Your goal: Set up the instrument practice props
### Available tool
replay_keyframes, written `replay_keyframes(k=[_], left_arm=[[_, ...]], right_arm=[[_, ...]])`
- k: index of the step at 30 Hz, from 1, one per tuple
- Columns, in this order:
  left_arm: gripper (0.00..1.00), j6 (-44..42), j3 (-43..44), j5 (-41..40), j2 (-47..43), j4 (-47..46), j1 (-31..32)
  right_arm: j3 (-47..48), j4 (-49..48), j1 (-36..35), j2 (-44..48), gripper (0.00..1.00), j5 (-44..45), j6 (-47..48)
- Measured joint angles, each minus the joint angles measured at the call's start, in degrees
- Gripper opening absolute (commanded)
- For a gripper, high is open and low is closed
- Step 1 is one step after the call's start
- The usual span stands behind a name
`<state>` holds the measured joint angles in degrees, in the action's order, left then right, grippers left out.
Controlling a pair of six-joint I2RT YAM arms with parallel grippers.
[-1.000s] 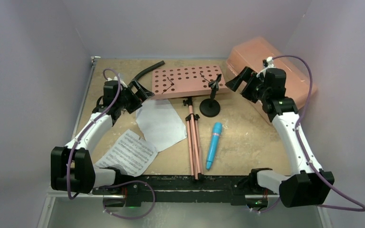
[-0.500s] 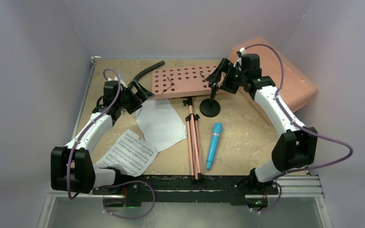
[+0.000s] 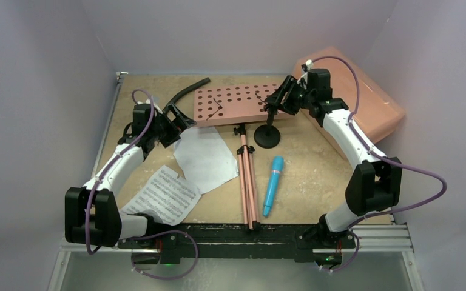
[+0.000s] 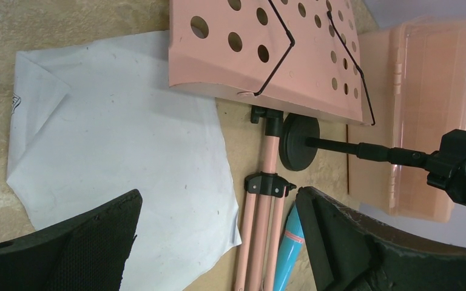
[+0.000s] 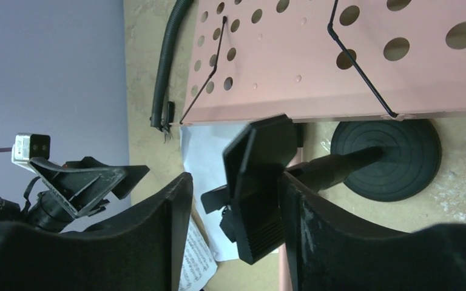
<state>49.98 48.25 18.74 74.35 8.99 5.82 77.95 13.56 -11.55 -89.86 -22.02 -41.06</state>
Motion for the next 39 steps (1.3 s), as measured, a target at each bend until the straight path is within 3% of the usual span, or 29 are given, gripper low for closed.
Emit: replay_keyframes(k=[5,9,11,17,29,39], left_arm=[[0.98,0.0,0.0,-0.2,0.0,0.1,0.0],[0.98,0.0,0.0,-0.2,0.0,0.6,0.0],[0.98,0.0,0.0,-0.2,-0.1,1.1,0.0],[0.98,0.0,0.0,-0.2,-2.0,1.5,0.0],[0.98,0.4,0.2,0.7,-2.7,0.4,0.0],[0.98,2.0,0.2,1.6,-2.6,-2.4,0.3]], right_arm=[[-1.6,-1.2,0.1,0.0,0.3,0.0,0.0],[-1.7,-1.6,0.1,0.0,0.07,-0.2,0.0],[-1.7,-1.5,0.1,0.0,0.02,-0.3,0.0],[-1.7,2.0,0.1,2.0,0.0,0.2,0.9],[-3.5,14.8,4.6,16.6,0.0,8.2,3.8],[-7.7,23.9,5.2,23.3,0.0,15.0,4.8]])
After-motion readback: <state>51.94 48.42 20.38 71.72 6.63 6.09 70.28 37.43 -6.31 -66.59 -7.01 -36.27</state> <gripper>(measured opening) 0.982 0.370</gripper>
